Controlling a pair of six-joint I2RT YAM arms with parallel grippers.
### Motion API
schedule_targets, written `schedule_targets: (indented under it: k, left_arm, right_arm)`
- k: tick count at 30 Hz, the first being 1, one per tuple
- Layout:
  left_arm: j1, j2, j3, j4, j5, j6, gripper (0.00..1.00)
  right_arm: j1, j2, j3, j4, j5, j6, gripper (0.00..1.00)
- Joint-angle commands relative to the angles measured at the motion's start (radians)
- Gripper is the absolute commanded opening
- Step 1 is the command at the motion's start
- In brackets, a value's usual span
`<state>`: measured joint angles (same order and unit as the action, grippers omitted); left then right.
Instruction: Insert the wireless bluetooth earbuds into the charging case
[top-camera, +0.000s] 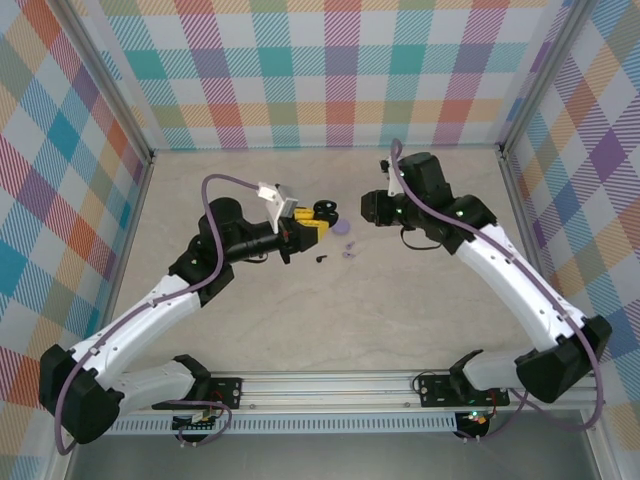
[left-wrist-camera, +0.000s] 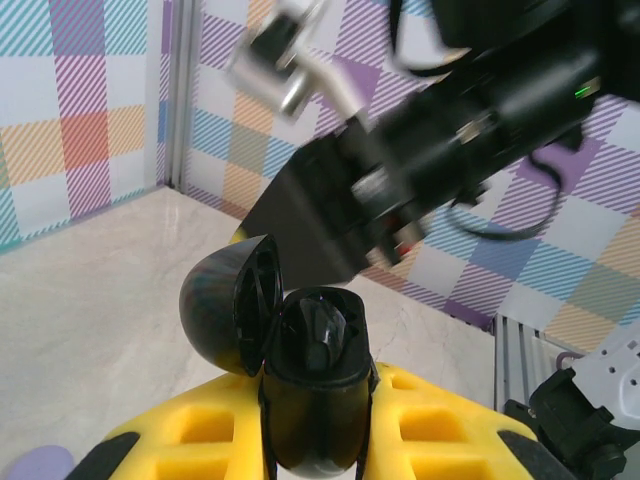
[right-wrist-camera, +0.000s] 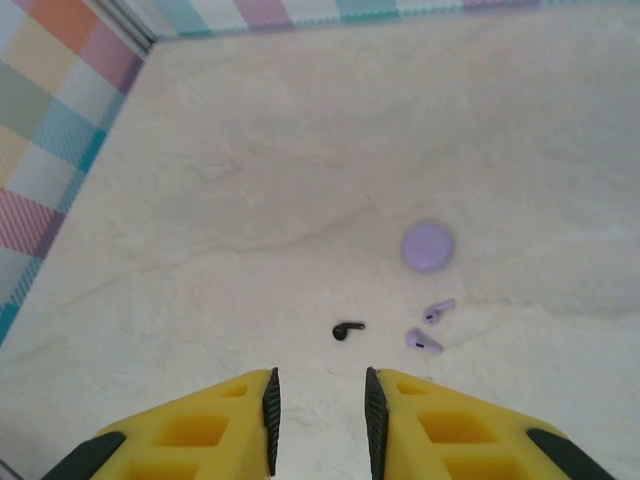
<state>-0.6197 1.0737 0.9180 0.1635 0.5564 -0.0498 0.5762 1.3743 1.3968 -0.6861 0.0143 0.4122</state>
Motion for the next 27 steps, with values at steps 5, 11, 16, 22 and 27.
schedule_targets:
  k: [5, 11, 16, 22, 27]
  left_arm:
    - [-0.011, -0.096, 0.023, -0.078, 0.007, 0.037, 0.11]
    - [-0.011, -0.148, 0.016, -0.120, 0.014, 0.050, 0.11]
    - [-0.011, -0.175, 0.012, -0.139, 0.016, 0.050, 0.11]
    - [-0.011, -0.176, 0.004, -0.129, 0.019, 0.043, 0.11]
    - [-0.011, -0.179, 0.000, -0.119, 0.025, 0.042, 0.11]
  right_arm:
    - [-0.009, 0.177, -0.028, 0.059, -0.183, 0.070, 0.31]
    - [-0.008, 0.367, 0.010, 0.063, -0.296, 0.076, 0.32]
    - [-0.003, 0.504, 0.091, 0.010, -0.371, 0.008, 0.30]
    - [0.011, 0.641, 0.184, -0.042, -0.381, -0.039, 0.19]
    - [0.020, 0.719, 0.241, -0.064, -0.353, -0.044, 0.17]
